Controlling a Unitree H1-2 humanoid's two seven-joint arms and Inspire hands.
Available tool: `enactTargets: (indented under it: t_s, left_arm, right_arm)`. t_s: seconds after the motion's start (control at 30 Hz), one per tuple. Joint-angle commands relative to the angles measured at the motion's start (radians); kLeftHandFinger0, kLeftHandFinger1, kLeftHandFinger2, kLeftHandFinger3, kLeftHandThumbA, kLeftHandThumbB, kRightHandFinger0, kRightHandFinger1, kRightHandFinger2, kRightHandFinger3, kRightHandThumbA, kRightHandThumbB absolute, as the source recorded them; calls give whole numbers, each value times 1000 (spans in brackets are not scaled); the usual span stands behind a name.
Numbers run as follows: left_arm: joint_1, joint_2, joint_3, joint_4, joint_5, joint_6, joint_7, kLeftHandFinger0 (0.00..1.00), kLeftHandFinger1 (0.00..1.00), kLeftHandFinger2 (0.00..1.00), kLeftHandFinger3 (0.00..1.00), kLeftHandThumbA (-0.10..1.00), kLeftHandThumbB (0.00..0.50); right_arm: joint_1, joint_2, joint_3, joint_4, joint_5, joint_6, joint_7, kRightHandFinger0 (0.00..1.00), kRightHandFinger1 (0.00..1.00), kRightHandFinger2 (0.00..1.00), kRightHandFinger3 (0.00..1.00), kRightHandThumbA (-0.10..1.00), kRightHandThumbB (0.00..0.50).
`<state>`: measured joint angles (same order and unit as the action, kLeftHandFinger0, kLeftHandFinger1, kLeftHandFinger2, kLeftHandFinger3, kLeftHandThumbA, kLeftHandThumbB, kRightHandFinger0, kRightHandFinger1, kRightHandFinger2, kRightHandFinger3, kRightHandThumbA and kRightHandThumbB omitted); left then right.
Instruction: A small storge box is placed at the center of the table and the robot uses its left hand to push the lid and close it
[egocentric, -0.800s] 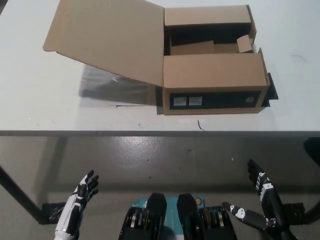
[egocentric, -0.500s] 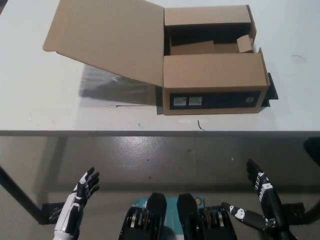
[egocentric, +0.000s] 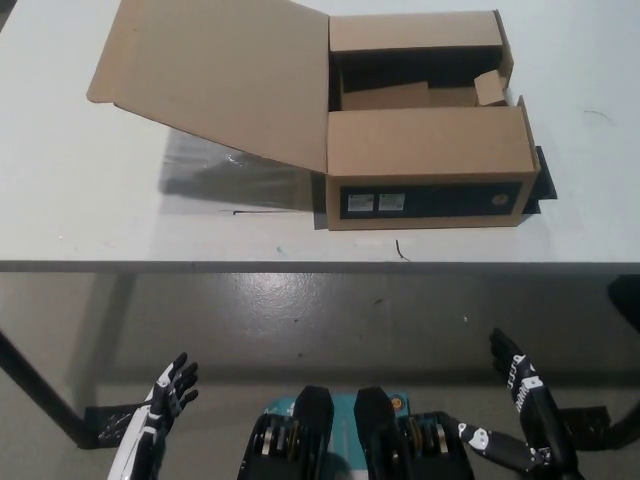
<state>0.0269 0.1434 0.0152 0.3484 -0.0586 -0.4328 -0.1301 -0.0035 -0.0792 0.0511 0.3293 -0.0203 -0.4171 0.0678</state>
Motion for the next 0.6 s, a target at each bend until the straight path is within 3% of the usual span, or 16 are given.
enactTargets:
  t_s: [0.0, 0.33, 0.57]
  left_arm:
    - [-2, 10, 8, -7, -9, -37, -15, 1000, 1000, 1000, 1000, 1000, 417]
    - [16, 5, 9, -2, -11, -37, -17, 1000, 1000, 1000, 1000, 1000, 414]
    - [-2, 3, 10, 2, -18, -37, -21, 1000, 1000, 1000, 1000, 1000, 444]
  right_arm:
    - [3, -3, -1, -13, 5, -53, 2, 1000, 1000, 1000, 1000, 1000, 312]
    - [12, -2, 5, -8, 1, -53, 4, 1000, 1000, 1000, 1000, 1000, 315]
    - [-5, -8, 9, 3, -17, -53, -7, 1000, 1000, 1000, 1000, 1000, 310]
